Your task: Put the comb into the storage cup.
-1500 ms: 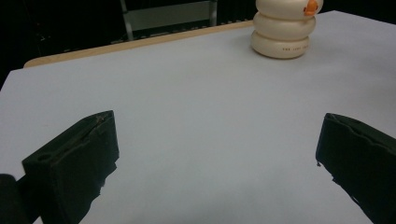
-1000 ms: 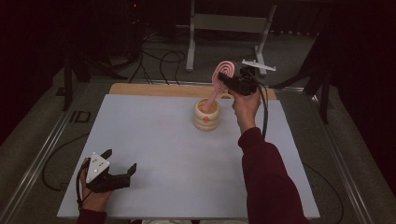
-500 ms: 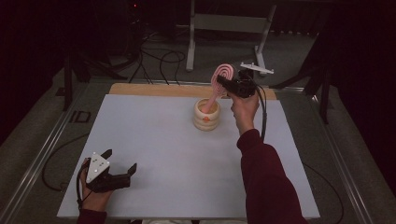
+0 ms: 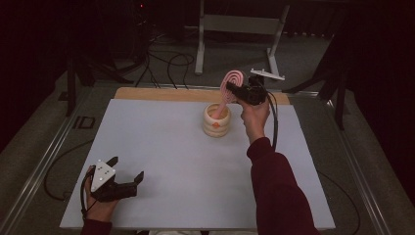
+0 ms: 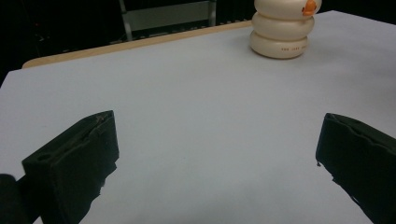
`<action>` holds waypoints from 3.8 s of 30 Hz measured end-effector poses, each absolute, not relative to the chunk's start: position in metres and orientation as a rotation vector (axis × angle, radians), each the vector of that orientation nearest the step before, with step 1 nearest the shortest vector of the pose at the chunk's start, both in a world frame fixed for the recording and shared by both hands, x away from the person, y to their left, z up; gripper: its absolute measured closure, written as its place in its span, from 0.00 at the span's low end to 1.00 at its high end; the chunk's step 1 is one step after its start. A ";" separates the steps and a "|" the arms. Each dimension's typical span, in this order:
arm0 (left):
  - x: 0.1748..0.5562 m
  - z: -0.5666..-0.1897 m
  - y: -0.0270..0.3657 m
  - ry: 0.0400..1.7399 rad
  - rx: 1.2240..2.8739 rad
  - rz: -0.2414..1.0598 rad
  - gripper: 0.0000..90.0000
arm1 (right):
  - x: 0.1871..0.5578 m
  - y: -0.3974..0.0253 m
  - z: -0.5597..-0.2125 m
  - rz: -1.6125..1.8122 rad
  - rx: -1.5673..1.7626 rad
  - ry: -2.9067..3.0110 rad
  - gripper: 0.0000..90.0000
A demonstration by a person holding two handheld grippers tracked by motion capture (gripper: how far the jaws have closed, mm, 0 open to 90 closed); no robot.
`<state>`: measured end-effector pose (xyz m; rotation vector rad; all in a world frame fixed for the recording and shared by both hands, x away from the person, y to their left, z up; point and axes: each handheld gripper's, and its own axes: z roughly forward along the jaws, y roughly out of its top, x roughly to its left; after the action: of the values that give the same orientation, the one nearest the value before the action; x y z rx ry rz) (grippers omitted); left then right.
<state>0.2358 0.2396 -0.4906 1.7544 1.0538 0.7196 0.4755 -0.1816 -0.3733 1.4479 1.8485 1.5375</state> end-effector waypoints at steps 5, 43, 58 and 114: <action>0.236 -0.491 0.239 1.052 1.754 0.718 0.00 | 0.476 -0.180 -0.377 1.536 1.454 1.851 0.71; 0.236 -0.490 0.240 1.053 1.754 0.720 0.00 | 0.479 -0.173 -0.412 1.531 1.526 1.859 0.71; 0.236 -0.490 0.240 1.054 1.754 0.720 0.00 | 0.480 -0.172 -0.418 1.562 1.551 1.847 0.71; 0.237 -0.491 0.238 1.052 1.760 0.720 0.00 | 0.471 -0.201 -0.421 1.261 1.469 1.948 0.27</action>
<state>0.2368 0.2377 -0.4911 1.7598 1.0515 0.7199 0.4707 -0.2015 -0.4215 1.4689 1.9484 1.2611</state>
